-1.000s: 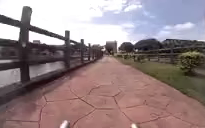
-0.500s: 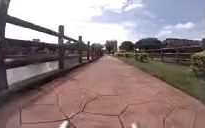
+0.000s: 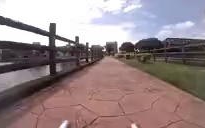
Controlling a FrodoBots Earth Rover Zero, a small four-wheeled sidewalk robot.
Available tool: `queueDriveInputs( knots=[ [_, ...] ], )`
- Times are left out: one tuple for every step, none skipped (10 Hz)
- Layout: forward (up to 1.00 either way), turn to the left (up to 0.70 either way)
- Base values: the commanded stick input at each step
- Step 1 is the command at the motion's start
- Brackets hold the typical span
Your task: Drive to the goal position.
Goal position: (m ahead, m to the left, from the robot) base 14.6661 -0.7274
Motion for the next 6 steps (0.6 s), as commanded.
queueDriveInputs(
  knots=[
    [1.00, 0.00],
    [1.00, 0.00],
    [1.00, 0.00],
    [1.00, 0.00],
    [1.00, 0.00],
    [1.00, 0.00]
  ],
)
